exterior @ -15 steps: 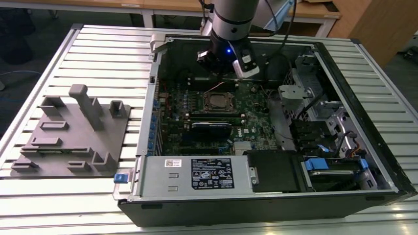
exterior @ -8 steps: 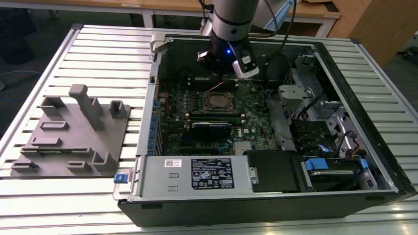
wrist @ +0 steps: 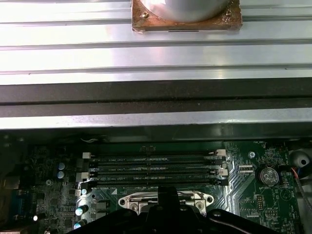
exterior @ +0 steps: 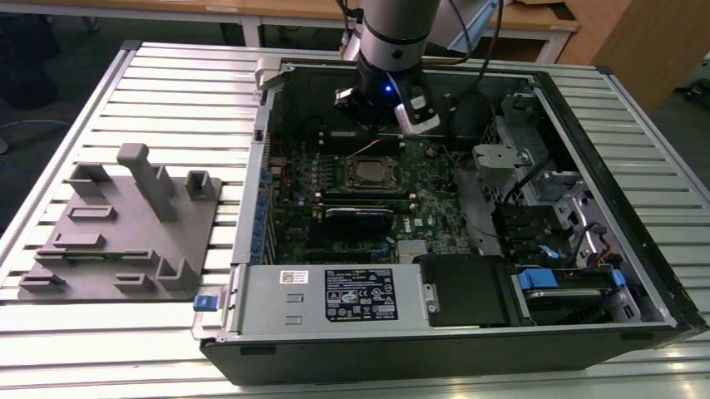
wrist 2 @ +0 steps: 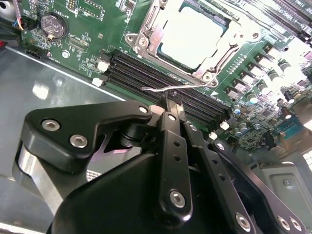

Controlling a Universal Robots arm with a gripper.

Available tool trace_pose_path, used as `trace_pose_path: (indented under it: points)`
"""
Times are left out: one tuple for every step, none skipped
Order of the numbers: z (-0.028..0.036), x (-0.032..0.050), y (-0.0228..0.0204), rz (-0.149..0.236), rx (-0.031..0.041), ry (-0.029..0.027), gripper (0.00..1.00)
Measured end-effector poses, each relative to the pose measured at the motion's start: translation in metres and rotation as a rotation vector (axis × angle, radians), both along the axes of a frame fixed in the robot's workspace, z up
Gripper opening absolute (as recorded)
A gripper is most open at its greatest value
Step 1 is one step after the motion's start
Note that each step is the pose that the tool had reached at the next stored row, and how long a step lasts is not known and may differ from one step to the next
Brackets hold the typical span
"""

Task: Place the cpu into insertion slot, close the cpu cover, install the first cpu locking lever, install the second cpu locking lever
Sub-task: 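Install the first cpu locking lever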

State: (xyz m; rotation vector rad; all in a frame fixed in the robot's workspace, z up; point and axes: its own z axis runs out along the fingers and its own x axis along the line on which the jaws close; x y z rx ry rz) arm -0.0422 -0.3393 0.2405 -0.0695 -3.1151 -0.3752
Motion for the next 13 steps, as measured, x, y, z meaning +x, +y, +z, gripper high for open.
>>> trace_pose_path:
  points:
    - [0.0,0.0,0.0,0.0,0.0,0.0,0.11]
    - [-0.0002,0.0,0.0,0.0,-0.0001,0.0,0.11]
    - [-0.0008,0.0,0.0,0.0,0.0002,-0.0001,0.11]
    - [-0.001,0.0,0.0,0.0,0.0,0.0,0.11]
    - [-0.001,0.0,0.0,0.0,0.0001,0.0,0.11]
    - [-0.001,0.0,0.0,0.0,0.0,0.0,0.11]
    - [-0.001,0.0,0.0001,0.0,-0.0012,0.0,0.11]
    - [-0.0012,0.0,0.0006,-0.001,-0.0057,0.0,0.11]
    - [-0.0014,0.0,0.001,-0.002,-0.0086,-0.0001,0.11]
    - [-0.0015,0.0,0.0011,-0.004,-0.0092,-0.0001,0.11]
    - [-0.0018,0.0,0.0012,-0.005,-0.0093,-0.0001,0.11]
    - [-0.0026,0.0001,0.0013,-0.005,-0.0093,-0.0002,0.11]
    - [-0.004,0.0,0.0013,-0.005,-0.0092,-0.0002,0.11]
